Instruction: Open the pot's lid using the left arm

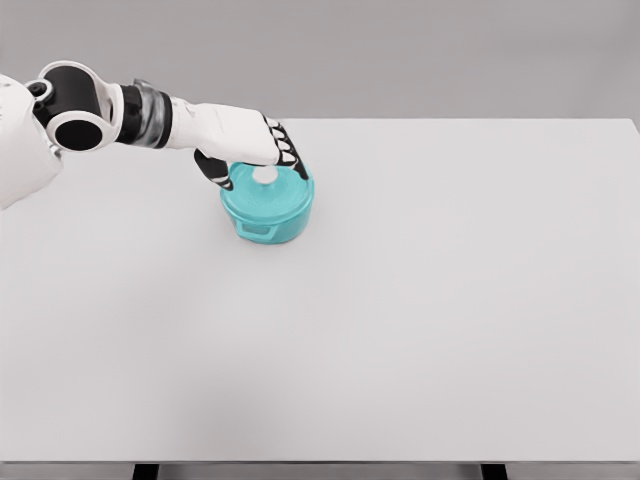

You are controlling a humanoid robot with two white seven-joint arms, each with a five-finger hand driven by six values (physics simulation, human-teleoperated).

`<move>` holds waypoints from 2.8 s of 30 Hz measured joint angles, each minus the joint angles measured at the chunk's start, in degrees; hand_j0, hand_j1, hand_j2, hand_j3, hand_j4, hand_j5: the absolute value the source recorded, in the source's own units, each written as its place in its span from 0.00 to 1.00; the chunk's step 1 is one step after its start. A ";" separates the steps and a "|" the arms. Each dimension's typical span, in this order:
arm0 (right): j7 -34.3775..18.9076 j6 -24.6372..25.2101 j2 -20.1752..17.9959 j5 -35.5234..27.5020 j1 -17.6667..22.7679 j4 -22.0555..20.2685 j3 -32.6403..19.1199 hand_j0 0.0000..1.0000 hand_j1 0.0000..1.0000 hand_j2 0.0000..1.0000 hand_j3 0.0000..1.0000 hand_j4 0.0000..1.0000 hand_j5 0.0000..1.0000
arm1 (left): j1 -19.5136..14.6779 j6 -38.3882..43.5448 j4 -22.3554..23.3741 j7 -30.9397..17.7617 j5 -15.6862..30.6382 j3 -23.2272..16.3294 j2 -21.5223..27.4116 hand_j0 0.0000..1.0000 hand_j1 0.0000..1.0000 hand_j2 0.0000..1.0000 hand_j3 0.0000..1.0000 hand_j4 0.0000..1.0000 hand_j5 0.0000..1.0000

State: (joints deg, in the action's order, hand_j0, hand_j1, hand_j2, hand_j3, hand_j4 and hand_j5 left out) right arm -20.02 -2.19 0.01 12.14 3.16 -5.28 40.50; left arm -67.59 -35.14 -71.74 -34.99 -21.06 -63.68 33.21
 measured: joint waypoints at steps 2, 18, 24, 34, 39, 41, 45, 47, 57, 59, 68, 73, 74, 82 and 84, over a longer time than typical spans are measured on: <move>0.00 0.00 0.00 0.00 0.00 0.00 0.00 1.00 1.00 1.00 1.00 1.00 1.00 | -0.09 0.00 0.24 -0.02 0.00 -0.10 -0.06 0.87 0.87 0.87 0.87 0.87 0.87; 0.00 0.00 0.00 0.00 0.00 0.00 0.00 1.00 1.00 1.00 1.00 1.00 1.00 | 0.18 0.01 5.32 -0.04 -3.16 -0.20 -3.51 0.77 0.77 0.77 0.77 0.77 0.77; 0.00 0.00 0.00 0.00 0.00 0.00 0.00 1.00 1.00 1.00 1.00 1.00 1.00 | 0.35 0.00 6.14 -0.04 -3.85 -0.21 -3.91 0.77 0.77 0.77 0.77 0.77 0.77; 0.00 0.00 0.00 0.00 0.00 0.00 0.00 1.00 1.00 1.00 1.00 1.00 1.00 | 0.44 0.01 8.07 -0.03 -4.91 -0.10 -4.95 0.75 0.75 0.75 0.75 0.75 0.75; 0.00 0.00 0.00 0.00 0.00 0.00 0.00 1.00 1.00 1.00 1.00 1.00 1.00 | 0.53 0.01 8.46 -0.03 -5.16 -0.10 -5.56 0.73 0.73 0.73 0.73 0.73 0.73; 0.00 0.00 0.00 0.00 0.00 0.00 0.00 1.00 1.00 1.00 1.00 1.00 1.00 | 0.53 0.01 8.50 -0.03 -5.23 -0.12 -5.67 0.70 0.70 0.70 0.70 0.70 0.70; 0.00 0.00 0.00 0.00 0.00 0.00 0.00 1.00 1.00 1.00 1.00 1.00 1.00 | 0.53 0.01 8.53 -0.03 -5.43 -0.13 -5.71 0.65 0.65 0.65 0.65 0.65 0.65; 0.00 0.00 0.00 0.00 0.00 0.00 0.00 1.00 1.00 1.00 1.00 1.00 1.00 | 0.53 0.01 8.54 -0.03 -5.46 -0.13 -5.72 0.63 0.63 0.63 0.63 0.63 0.63; 0.00 0.00 0.00 0.00 0.00 0.00 0.00 1.00 1.00 1.00 1.00 1.00 1.00 | 0.53 0.02 8.53 -0.03 -5.52 -0.09 -5.69 0.48 0.48 0.48 0.48 0.48 0.48; 0.00 0.00 0.00 -0.01 0.00 0.00 0.00 1.00 1.00 1.00 1.00 1.00 1.00 | 0.53 0.01 8.52 -0.04 -5.49 -0.06 -5.62 0.44 0.44 0.44 0.44 0.44 0.44; 0.00 0.00 0.00 0.00 0.00 0.00 0.00 1.00 1.00 1.00 1.00 1.00 1.00 | -0.79 0.03 8.16 -0.04 -5.27 0.80 -1.58 0.44 0.44 0.44 0.44 0.44 0.44; 0.00 0.00 0.00 -0.01 0.00 0.00 0.00 1.00 1.00 1.00 1.00 1.00 1.00 | -1.05 0.01 8.32 -0.04 -5.63 0.88 3.12 0.44 0.44 0.44 0.44 0.44 0.44; 0.00 0.00 0.00 -0.01 0.00 0.00 0.00 1.00 1.00 1.00 1.00 1.00 1.00 | -1.05 0.01 8.38 -0.04 -5.96 0.87 3.89 0.45 0.45 0.45 0.45 0.45 0.45; 0.00 0.00 0.00 0.00 0.00 0.00 0.00 1.00 1.00 1.00 1.00 1.00 1.00 | -0.53 -0.01 10.49 -0.05 -10.64 0.69 6.17 0.51 0.51 0.51 0.51 0.51 0.51; 0.00 0.00 0.00 -0.01 0.00 0.00 0.00 1.00 1.00 1.00 1.00 1.00 1.00 | -0.53 0.00 10.89 -0.04 -11.26 0.62 6.21 0.65 0.65 0.65 0.65 0.65 0.65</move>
State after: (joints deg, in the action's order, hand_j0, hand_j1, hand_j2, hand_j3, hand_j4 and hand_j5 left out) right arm -20.02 -2.19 0.01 12.13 3.16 -5.28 40.50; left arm -68.12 -35.14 -60.85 -35.03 -32.32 -63.05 39.42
